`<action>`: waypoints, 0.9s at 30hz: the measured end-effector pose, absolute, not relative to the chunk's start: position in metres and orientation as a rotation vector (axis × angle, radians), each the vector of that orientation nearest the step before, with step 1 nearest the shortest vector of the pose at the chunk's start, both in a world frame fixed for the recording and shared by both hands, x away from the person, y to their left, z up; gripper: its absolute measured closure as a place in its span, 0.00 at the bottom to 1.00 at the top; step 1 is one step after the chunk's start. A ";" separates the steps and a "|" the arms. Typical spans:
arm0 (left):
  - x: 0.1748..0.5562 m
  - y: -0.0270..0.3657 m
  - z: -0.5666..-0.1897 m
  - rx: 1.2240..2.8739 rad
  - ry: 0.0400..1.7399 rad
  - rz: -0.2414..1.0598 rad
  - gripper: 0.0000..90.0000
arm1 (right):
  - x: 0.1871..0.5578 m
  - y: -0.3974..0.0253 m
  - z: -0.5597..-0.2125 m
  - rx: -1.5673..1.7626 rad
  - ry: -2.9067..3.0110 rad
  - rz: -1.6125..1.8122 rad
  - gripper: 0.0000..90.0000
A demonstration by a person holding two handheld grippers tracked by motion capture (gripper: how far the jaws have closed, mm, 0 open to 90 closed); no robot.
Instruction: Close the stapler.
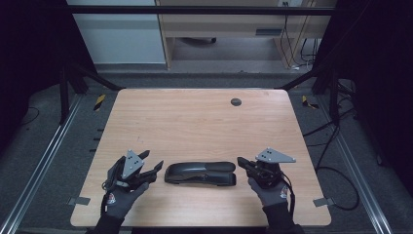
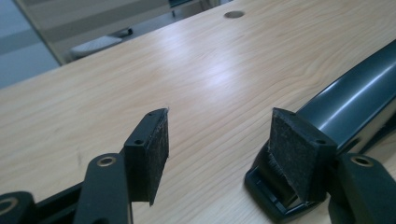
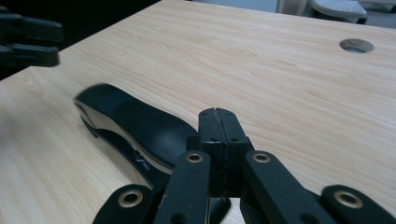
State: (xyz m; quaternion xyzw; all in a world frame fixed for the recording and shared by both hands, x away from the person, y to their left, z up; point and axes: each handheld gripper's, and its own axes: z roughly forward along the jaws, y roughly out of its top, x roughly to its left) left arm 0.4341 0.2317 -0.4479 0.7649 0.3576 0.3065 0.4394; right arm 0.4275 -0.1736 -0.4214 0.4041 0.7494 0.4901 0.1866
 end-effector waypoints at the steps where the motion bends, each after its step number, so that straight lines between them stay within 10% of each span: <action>1: 0.434 0.239 -0.453 1.892 0.922 0.764 0.42 | 0.427 -0.169 -0.419 1.128 2.124 1.391 1.00; 27: 0.433 0.269 -0.478 1.855 1.078 0.789 0.52 | 0.428 -0.152 -0.453 1.144 2.164 1.354 1.00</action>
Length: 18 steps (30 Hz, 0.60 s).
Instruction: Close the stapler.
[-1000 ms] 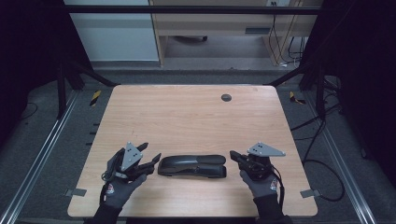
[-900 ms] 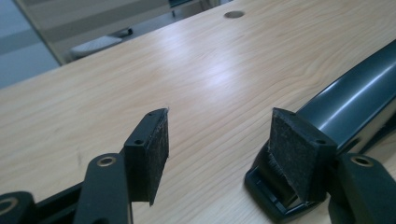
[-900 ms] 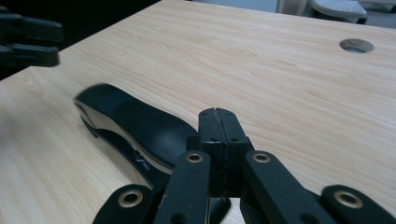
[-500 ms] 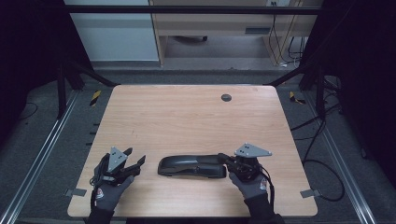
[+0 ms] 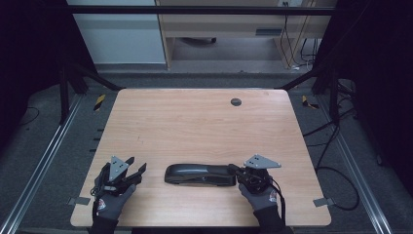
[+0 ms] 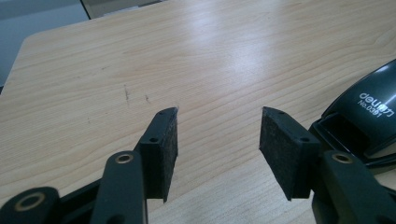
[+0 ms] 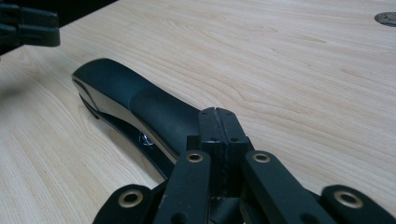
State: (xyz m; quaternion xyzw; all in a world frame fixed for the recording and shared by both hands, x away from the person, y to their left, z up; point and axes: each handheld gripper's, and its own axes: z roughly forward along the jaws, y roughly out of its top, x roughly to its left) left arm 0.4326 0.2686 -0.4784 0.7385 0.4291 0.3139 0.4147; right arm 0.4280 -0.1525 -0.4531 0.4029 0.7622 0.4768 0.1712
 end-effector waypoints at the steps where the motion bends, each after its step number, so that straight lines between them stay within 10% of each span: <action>1: 0.433 0.269 -0.479 1.856 1.079 0.786 0.52 | 0.428 -0.153 -0.453 1.145 2.162 1.358 1.00; 18: 0.433 0.270 -0.483 1.867 1.089 0.762 0.52 | 0.430 -0.156 -0.455 1.165 2.163 1.395 1.00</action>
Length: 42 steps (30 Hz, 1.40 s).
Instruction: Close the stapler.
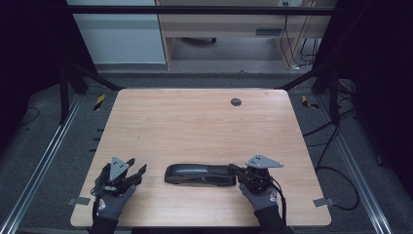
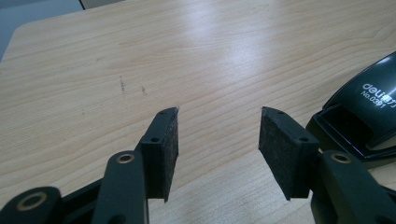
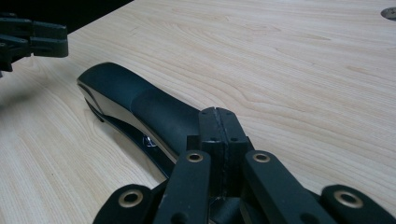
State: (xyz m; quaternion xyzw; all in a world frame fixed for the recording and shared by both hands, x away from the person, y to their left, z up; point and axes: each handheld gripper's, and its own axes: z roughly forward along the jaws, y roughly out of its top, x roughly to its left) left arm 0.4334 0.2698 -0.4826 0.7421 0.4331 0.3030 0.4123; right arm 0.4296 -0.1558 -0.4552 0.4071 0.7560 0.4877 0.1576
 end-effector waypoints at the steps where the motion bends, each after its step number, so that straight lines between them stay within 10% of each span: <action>1: 0.433 0.270 -0.483 1.867 1.088 0.762 0.52 | 0.430 -0.156 -0.455 1.163 2.163 1.396 1.00; 23: 0.435 0.268 -0.485 1.890 1.073 0.720 0.49 | 0.429 -0.158 -0.440 1.134 2.082 1.401 0.90; 34: 0.437 0.270 -0.488 1.895 1.094 0.699 0.45 | 0.446 -0.216 -0.457 1.339 1.914 1.225 0.45; 42: 0.441 0.278 -0.494 1.918 1.127 0.690 0.43 | 0.454 -0.249 -0.479 1.449 1.901 1.060 0.38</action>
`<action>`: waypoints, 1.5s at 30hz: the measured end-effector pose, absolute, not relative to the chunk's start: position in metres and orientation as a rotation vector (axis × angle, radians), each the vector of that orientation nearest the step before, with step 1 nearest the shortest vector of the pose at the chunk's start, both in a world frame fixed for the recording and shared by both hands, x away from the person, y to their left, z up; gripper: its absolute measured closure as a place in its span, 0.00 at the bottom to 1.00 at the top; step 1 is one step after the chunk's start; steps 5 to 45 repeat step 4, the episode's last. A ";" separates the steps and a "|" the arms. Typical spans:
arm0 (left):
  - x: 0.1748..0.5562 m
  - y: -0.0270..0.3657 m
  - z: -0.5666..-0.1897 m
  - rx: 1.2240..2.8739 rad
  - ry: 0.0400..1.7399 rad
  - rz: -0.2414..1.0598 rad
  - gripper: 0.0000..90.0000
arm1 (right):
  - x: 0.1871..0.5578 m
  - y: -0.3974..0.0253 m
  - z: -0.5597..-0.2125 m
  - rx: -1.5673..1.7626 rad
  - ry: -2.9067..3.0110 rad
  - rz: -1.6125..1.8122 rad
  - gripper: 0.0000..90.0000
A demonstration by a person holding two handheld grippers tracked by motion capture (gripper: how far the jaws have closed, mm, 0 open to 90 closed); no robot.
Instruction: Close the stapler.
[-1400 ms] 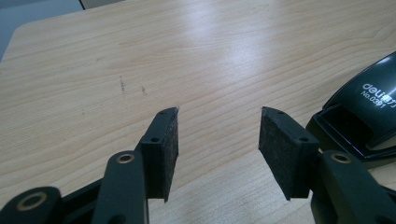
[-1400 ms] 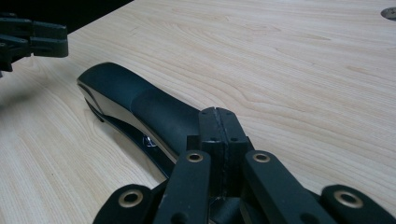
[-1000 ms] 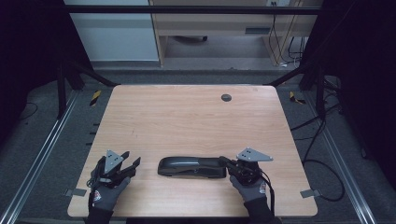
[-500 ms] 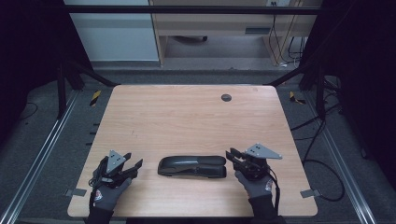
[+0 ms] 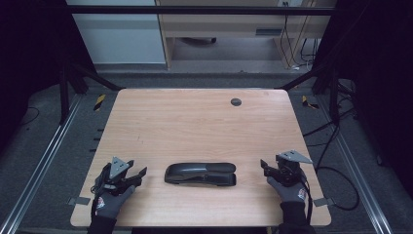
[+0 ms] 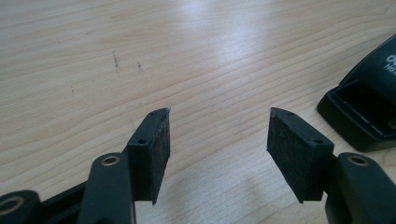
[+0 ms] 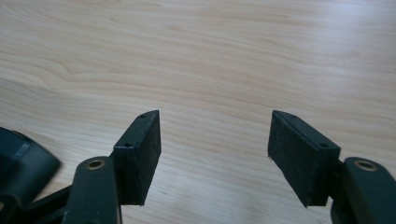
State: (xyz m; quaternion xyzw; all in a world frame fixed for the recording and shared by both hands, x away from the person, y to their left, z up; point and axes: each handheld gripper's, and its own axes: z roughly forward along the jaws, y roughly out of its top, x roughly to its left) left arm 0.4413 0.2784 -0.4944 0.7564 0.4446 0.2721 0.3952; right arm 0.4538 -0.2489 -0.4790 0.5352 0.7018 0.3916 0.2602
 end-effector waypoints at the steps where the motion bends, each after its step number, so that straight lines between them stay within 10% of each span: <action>1: 0.441 0.278 -0.494 1.918 1.127 0.690 0.43 | 0.454 -0.249 -0.479 1.449 1.901 1.060 0.38; 45: 0.443 0.281 -0.496 1.923 1.134 0.691 0.43 | 0.453 -0.262 -0.484 1.472 1.896 1.022 0.37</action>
